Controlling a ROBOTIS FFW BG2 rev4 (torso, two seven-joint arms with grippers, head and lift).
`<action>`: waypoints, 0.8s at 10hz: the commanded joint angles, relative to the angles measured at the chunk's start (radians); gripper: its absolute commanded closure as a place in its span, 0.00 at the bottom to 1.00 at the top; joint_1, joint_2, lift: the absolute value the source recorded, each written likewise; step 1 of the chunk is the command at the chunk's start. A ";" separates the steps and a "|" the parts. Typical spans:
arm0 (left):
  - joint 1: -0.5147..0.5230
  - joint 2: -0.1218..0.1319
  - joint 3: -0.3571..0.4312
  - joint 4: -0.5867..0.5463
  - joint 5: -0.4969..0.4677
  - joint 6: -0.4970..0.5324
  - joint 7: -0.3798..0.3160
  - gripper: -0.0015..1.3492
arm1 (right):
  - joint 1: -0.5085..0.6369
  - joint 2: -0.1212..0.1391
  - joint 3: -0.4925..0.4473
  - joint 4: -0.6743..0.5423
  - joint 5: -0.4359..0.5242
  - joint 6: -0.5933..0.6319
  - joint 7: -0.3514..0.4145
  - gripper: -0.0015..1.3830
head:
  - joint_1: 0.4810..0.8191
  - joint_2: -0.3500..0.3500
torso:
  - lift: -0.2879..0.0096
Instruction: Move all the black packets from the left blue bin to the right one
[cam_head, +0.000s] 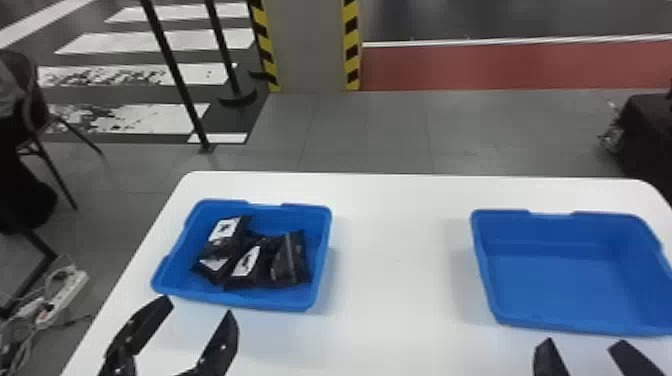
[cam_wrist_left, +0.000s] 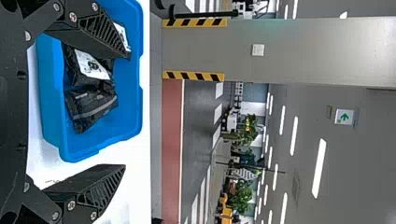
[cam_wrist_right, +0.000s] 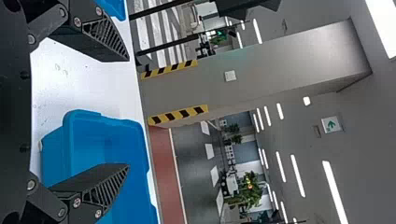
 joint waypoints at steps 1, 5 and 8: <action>0.000 -0.003 0.000 0.001 0.001 -0.001 -0.001 0.15 | 0.004 0.001 0.000 0.000 0.001 0.000 0.000 0.17 | 0.63 0.69 | 0.60; 0.005 -0.002 0.000 0.003 0.004 0.002 -0.001 0.15 | 0.004 0.001 0.000 0.000 -0.001 0.000 -0.001 0.17 | 0.63 0.69 | 0.60; -0.024 0.000 0.014 0.023 0.006 0.014 -0.001 0.15 | 0.006 0.001 0.000 0.003 -0.002 0.000 0.000 0.17 | 0.63 0.69 | 0.60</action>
